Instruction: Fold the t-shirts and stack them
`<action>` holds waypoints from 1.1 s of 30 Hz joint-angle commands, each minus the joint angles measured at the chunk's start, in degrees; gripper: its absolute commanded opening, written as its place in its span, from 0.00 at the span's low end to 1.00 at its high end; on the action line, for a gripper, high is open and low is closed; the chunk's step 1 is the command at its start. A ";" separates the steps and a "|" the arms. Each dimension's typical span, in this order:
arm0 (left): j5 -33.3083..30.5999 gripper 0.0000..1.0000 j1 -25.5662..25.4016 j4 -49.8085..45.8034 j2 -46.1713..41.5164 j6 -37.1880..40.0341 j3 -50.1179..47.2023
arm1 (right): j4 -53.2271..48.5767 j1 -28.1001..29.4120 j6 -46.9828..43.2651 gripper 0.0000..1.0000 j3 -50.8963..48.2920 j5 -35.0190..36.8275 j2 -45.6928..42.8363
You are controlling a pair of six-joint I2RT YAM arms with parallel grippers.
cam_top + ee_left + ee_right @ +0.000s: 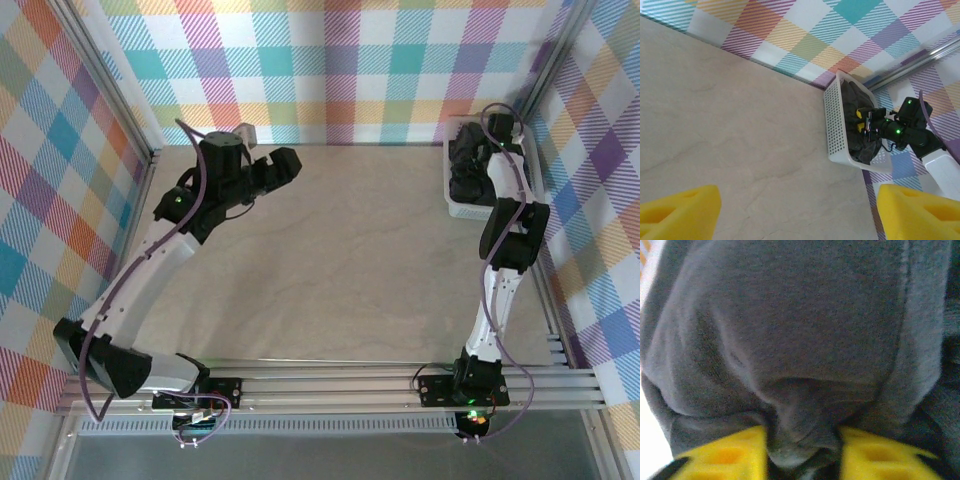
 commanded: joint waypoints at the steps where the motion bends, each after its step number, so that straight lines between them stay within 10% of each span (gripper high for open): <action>1: -1.63 0.79 -0.30 -2.40 -2.15 1.39 -1.04 | 1.17 0.69 0.79 0.15 1.06 -2.51 -1.28; 3: -1.25 0.78 -0.30 -2.56 -2.43 1.49 -1.47 | 6.29 1.83 -1.47 0.00 -3.65 -0.24 -5.39; 14: 0.85 0.69 -0.37 -1.46 -0.86 1.29 -1.81 | 17.87 9.76 -12.77 0.00 -14.60 6.99 -28.97; 33: -10.79 0.66 -0.36 -9.41 -1.98 1.01 -0.03 | 14.89 24.58 -24.65 0.00 10.91 -8.01 -37.12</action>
